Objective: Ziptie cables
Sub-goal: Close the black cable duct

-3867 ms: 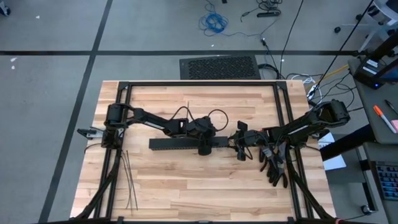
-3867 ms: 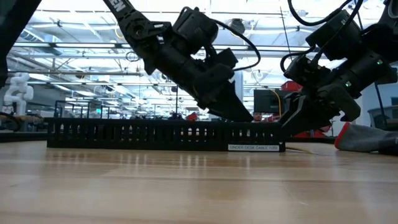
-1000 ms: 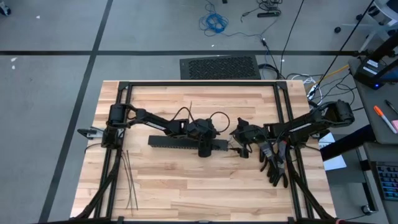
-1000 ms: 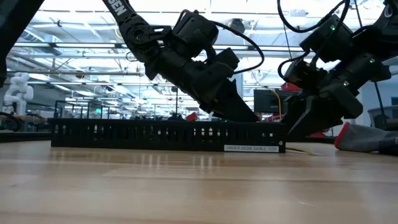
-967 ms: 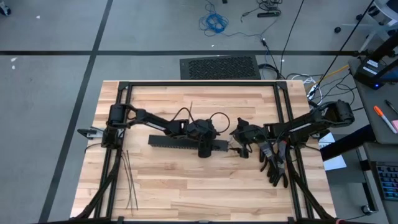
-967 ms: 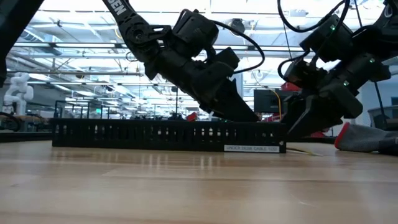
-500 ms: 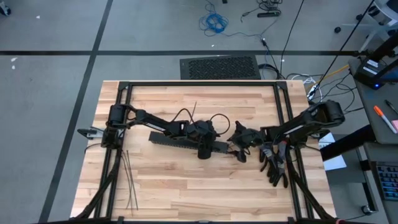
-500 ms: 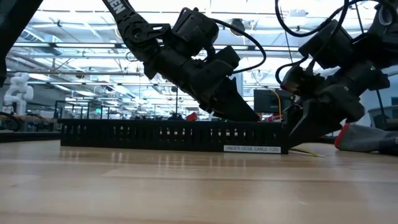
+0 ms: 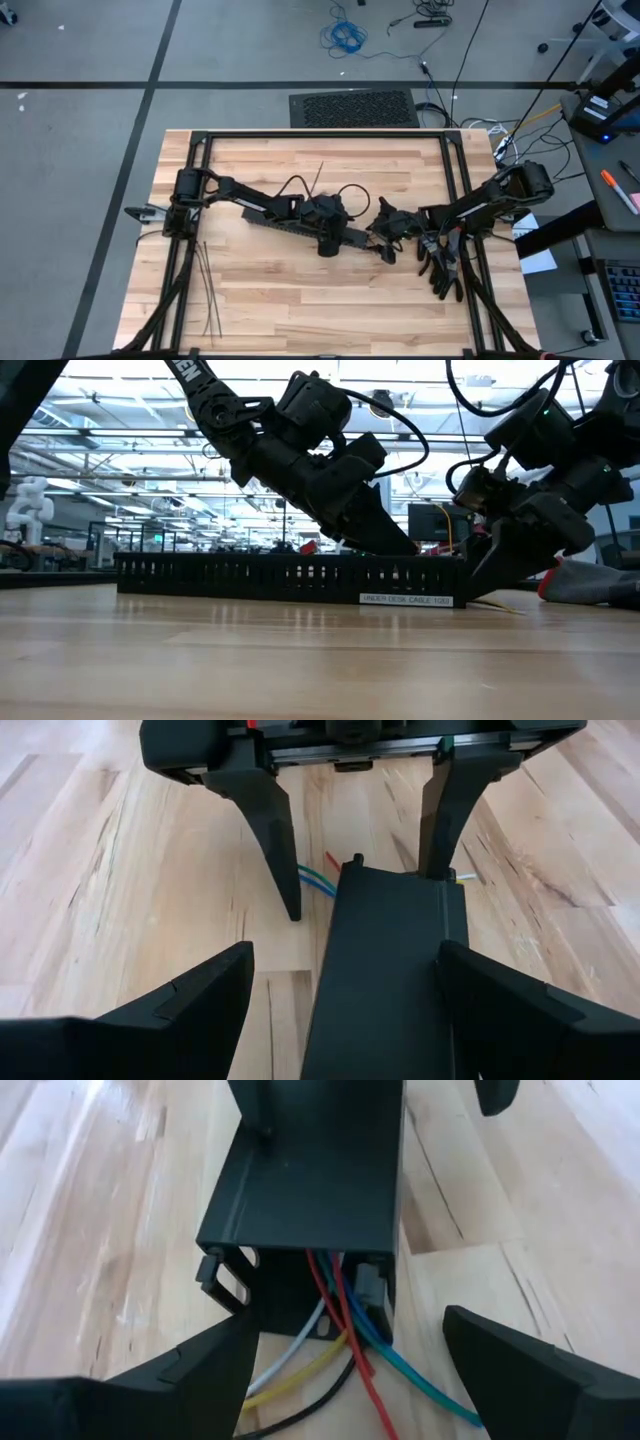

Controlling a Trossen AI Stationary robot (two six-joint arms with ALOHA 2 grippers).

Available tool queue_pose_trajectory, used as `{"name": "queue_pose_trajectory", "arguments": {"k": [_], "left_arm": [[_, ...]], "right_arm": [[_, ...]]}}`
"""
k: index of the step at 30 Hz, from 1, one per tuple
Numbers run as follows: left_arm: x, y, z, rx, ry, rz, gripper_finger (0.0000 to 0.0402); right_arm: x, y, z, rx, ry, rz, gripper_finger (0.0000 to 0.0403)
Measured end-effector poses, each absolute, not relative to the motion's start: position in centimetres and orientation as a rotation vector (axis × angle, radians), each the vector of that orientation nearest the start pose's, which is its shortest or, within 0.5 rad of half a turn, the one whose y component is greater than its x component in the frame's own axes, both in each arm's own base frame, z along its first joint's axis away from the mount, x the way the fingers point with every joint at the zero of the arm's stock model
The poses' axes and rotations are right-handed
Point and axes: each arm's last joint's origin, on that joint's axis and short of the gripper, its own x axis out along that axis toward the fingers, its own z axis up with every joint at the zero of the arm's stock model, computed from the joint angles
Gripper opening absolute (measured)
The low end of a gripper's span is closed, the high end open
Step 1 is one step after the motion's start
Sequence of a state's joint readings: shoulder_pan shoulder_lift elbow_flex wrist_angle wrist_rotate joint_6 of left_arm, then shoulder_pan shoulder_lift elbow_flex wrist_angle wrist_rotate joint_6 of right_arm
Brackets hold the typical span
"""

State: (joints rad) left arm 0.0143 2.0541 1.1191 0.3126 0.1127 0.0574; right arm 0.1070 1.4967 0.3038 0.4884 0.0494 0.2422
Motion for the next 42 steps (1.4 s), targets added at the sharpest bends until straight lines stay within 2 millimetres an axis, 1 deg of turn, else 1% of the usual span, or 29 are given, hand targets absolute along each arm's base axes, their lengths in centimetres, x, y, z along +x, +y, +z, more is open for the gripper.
{"name": "queue_pose_trajectory", "arguments": {"k": [10, 14, 16, 18, 21, 28, 32, 36, 39, 42], "left_arm": [[41.5, 0.3, 12.0, 0.016, 0.618, -0.112, 0.0313], [41.5, 0.3, 12.0, 0.014, 0.618, -0.112, 0.0313], [41.5, 0.2, 11.9, 0.011, 0.619, -0.108, 0.0313], [41.5, 0.3, 12.0, -0.001, 0.618, -0.102, 0.0313], [41.5, 0.4, 12.0, -0.005, 0.612, -0.097, 0.0313], [41.6, 0.9, 12.1, -0.002, 0.592, -0.068, 0.0313], [41.6, 1.4, 12.1, -0.007, 0.591, -0.058, 0.0313], [41.7, 1.5, 12.2, -0.004, 0.588, -0.068, 0.0313], [41.7, 1.4, 12.2, 0.002, 0.588, -0.072, 0.0313], [41.7, 1.4, 12.2, 0.01, 0.587, -0.082, 0.0313]], "right_arm": [[21.9, 2.3, 9.9, 0.226, 0.711, -0.005, 0.0313], [21.9, 2.7, 10.0, 0.237, 0.705, 0.013, 0.0313], [21.8, 3.1, 10.3, 0.26, 0.697, 0.056, 0.0313], [21.7, 3.3, 10.6, 0.271, 0.685, 0.055, 0.0313], [21.7, 3.2, 11.2, 0.281, 0.646, -0.035, 0.0313], [20.9, 2.8, 11.7, 0.266, 0.652, -0.242, 0.0313], [19.8, 4.2, 12.1, 0.261, 0.631, -0.334, 0.0313], [19.1, 6.7, 12.7, 0.282, 0.563, -0.305, 0.0313], [18.4, 8.2, 12.3, 0.204, 0.528, -0.341, 0.0313], [18.2, 8.6, 11.3, 0.079, 0.532, -0.397, 0.0313]]}}
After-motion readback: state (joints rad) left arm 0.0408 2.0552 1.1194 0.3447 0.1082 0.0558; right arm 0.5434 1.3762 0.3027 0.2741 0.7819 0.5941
